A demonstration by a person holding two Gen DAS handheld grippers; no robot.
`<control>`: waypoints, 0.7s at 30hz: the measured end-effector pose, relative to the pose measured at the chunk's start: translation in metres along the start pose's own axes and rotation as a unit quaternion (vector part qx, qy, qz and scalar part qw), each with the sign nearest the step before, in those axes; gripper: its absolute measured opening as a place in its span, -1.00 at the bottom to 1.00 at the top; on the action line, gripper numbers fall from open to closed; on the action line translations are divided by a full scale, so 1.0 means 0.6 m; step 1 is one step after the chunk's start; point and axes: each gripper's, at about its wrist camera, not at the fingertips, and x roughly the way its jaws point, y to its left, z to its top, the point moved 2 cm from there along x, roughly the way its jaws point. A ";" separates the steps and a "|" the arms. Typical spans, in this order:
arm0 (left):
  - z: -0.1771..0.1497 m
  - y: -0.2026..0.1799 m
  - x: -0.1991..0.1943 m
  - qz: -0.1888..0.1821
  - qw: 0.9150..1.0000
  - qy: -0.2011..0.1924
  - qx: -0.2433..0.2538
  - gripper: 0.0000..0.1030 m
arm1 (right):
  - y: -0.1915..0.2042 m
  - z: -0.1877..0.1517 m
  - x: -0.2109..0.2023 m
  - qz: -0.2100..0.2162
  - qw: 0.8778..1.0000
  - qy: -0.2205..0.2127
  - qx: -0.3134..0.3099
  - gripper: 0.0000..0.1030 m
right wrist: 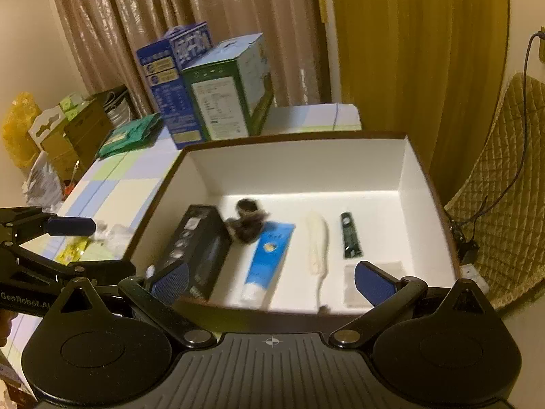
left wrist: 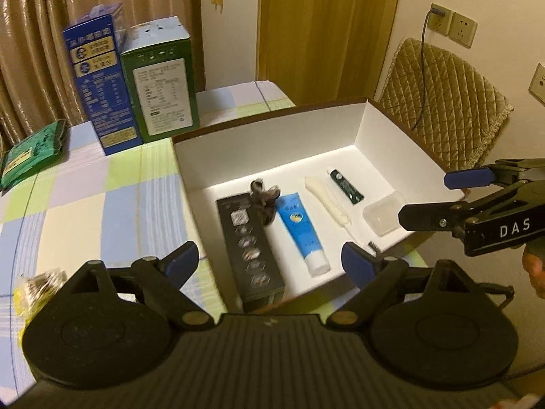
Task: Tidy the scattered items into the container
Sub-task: 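Withdraw both grippers from the box back over the table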
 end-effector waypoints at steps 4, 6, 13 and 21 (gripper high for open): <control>-0.034 0.018 -0.031 0.000 1.000 0.002 -0.007 0.72 | 0.043 -0.028 -0.003 0.007 1.000 0.008 -0.001 0.96; -0.049 0.029 -0.045 0.002 1.000 0.002 -0.009 0.72 | 0.067 -0.042 -0.001 0.011 1.000 0.014 -0.002 0.96; -0.106 0.085 -0.084 0.013 0.999 0.018 -0.030 0.72 | 0.137 -0.072 0.014 0.033 0.999 0.032 0.002 0.96; -0.167 0.167 -0.121 0.042 0.996 0.037 -0.068 0.72 | 0.226 -0.086 0.041 0.062 0.997 0.050 -0.019 0.96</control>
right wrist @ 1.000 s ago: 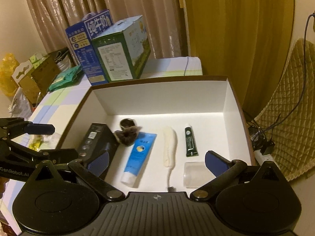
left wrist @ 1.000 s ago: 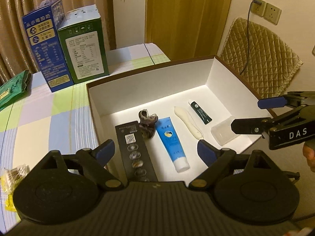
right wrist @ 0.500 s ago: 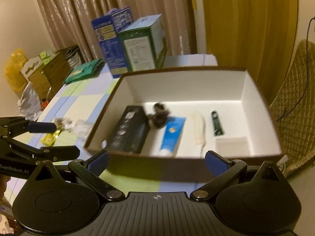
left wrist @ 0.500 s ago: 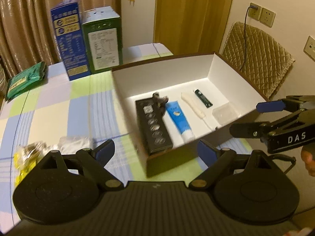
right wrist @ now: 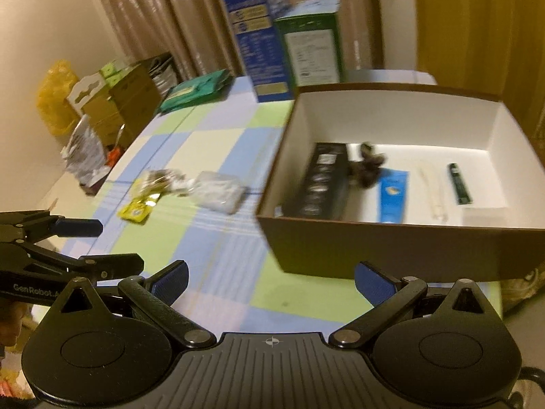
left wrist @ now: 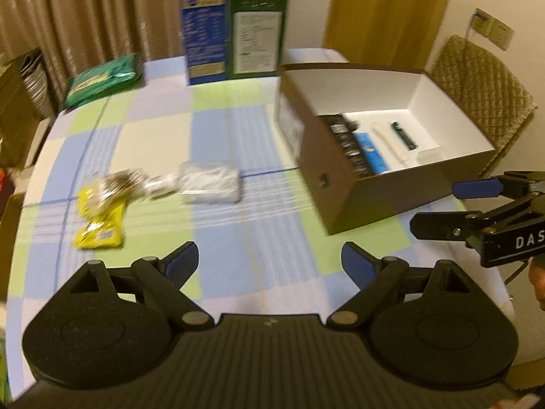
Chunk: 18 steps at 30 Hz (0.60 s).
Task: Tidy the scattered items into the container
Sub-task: 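Withdraw both grippers from the box back over the table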
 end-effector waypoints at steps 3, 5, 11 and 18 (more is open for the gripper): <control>-0.013 0.035 -0.009 0.011 1.000 0.003 -0.014 0.72 | 0.030 0.000 0.016 0.011 1.000 0.006 -0.007 0.96; -0.020 0.059 -0.016 0.019 1.000 0.004 -0.022 0.72 | 0.049 0.002 0.028 0.017 1.000 0.010 -0.012 0.96; -0.030 0.125 -0.026 0.046 0.998 0.003 -0.044 0.72 | 0.102 0.009 0.068 0.034 0.999 0.016 -0.028 0.96; -0.040 0.200 -0.017 0.078 0.995 0.001 -0.061 0.72 | 0.148 0.028 0.127 0.040 0.998 0.016 -0.048 0.96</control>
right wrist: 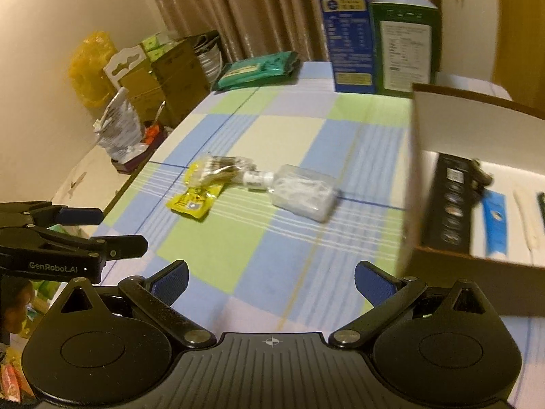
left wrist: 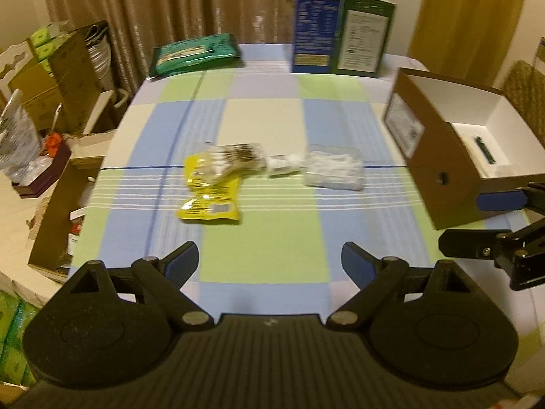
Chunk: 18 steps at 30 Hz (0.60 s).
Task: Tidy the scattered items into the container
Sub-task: 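Withdraw both grippers from the box back over the table, then grasp the cotton-swab pack with the left gripper while right grasps the clear floss box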
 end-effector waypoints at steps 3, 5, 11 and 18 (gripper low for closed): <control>0.001 0.026 0.014 0.009 1.000 0.002 -0.005 0.72 | 0.009 0.011 0.028 -0.002 1.000 -0.001 -0.007 0.96; 0.003 0.041 0.024 0.014 1.000 0.002 -0.005 0.72 | 0.013 0.017 0.047 -0.007 1.000 0.000 -0.013 0.96; 0.023 0.073 0.066 0.014 1.000 -0.007 0.014 0.72 | 0.010 0.038 0.109 -0.029 0.999 0.007 -0.034 0.96; 0.061 0.100 0.125 0.002 0.999 -0.012 0.049 0.71 | -0.006 0.061 0.183 -0.049 0.994 0.031 -0.088 0.96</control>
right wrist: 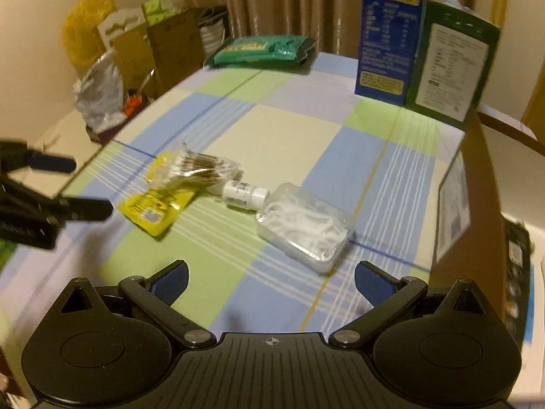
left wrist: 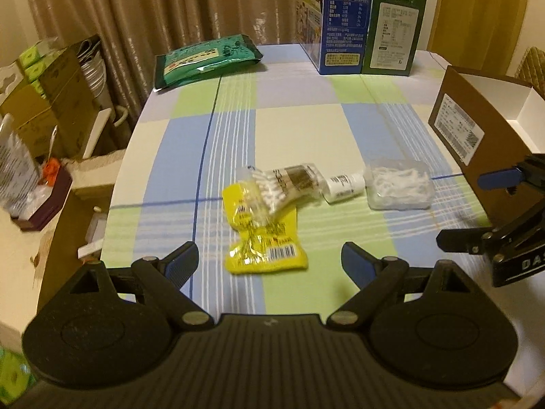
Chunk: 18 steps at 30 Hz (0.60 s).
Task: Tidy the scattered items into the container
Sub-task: 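Grasp the cotton-swab pack with the left gripper while right grasps the clear floss box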
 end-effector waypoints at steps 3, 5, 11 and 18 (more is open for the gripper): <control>0.015 0.006 0.025 -0.009 1.000 -0.001 0.013 0.71 | -0.009 0.013 0.030 -0.009 1.000 0.013 -0.019 0.96; 0.024 0.008 0.042 -0.016 1.000 -0.001 0.019 0.71 | -0.012 0.021 0.048 -0.026 0.999 0.016 -0.039 0.96; 0.041 0.011 0.083 -0.032 0.999 0.009 0.032 0.71 | -0.011 0.032 0.099 -0.057 0.993 0.025 -0.103 0.87; 0.050 0.019 0.115 -0.038 0.998 0.014 0.051 0.71 | -0.005 0.033 0.135 -0.045 0.988 0.031 -0.141 0.61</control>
